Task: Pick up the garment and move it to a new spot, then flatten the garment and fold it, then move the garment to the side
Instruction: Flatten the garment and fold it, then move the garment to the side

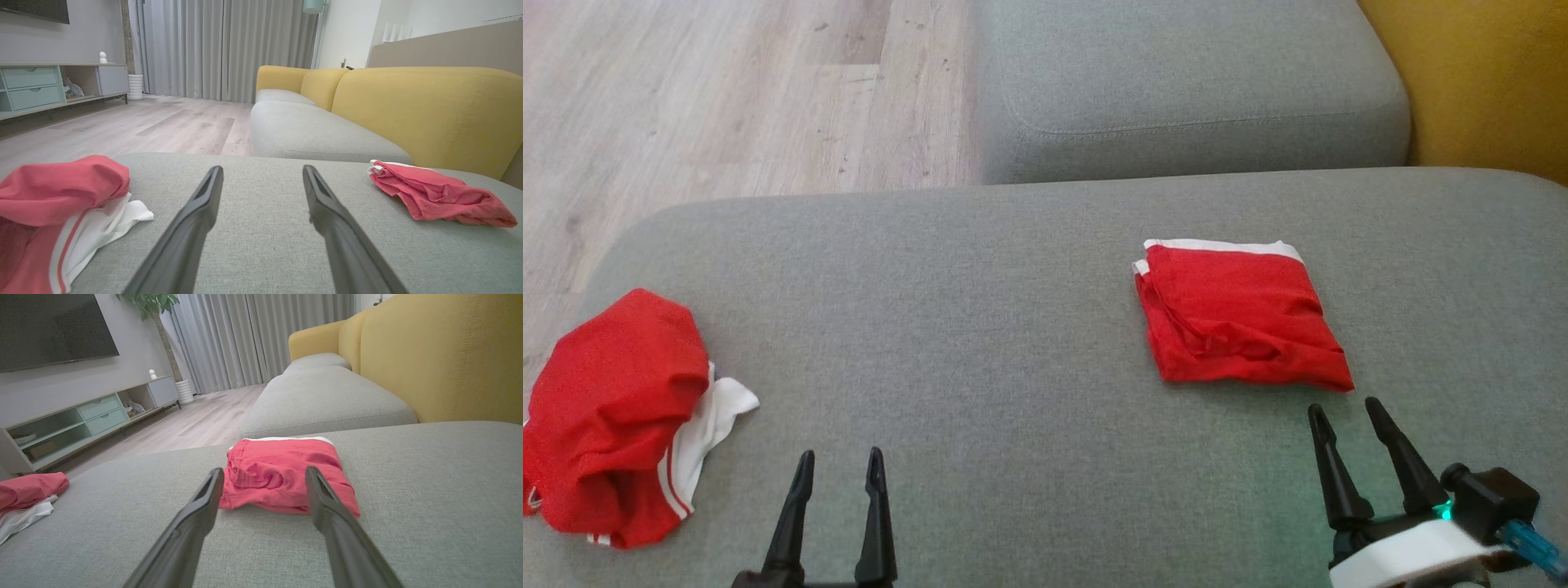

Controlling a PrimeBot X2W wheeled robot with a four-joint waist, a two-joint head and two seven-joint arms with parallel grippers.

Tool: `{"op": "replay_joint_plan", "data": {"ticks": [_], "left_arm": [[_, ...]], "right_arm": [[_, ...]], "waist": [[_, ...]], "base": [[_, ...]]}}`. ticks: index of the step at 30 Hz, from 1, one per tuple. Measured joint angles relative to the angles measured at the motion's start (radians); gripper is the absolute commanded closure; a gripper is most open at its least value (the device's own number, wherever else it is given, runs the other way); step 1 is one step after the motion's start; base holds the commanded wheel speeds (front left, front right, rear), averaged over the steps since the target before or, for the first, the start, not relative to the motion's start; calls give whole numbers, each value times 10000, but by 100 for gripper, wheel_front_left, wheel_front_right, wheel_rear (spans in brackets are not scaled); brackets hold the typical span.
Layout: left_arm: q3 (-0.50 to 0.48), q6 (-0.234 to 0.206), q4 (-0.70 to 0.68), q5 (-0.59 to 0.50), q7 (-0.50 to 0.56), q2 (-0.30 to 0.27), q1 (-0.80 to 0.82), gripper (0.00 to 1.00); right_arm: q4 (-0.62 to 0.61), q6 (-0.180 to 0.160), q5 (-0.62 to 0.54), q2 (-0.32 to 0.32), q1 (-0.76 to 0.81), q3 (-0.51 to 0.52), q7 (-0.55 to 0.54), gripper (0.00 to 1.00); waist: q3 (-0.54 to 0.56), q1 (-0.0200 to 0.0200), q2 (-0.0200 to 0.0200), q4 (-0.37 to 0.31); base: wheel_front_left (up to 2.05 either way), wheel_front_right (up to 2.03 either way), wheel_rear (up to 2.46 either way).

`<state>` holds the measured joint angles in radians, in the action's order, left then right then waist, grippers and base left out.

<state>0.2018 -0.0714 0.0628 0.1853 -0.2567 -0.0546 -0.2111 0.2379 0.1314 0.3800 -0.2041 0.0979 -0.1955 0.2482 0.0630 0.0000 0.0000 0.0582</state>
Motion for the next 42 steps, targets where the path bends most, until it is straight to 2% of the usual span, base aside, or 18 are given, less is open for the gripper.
{"op": "replay_joint_plan", "data": {"ticks": [9,25,30,34,42], "left_arm": [[0,-6,48,-21,0,0,0,0],[50,-349,-98,-460,0,0,53,0],[190,-431,-305,-499,0,0,461,0],[384,-447,-384,-625,0,2,1049,0],[698,-523,-447,-721,0,6,1721,0]], "right_arm": [[-94,0,-29,25,-1,67,0,0],[268,0,-594,44,-355,190,2,0],[593,0,-665,27,-1220,286,15,0],[1476,0,-658,-261,-2416,376,-8,0],[3135,0,98,-965,-4704,527,-1540,0]], "waist": [[-99,0,0,-5],[-805,0,0,-195],[-1393,1,0,-243],[-1980,5,0,-237],[-2961,2,0,-26]], "base": [[0,0,0],[0,0,0],[0,0,0],[0,0,0],[0,0,0]]}}
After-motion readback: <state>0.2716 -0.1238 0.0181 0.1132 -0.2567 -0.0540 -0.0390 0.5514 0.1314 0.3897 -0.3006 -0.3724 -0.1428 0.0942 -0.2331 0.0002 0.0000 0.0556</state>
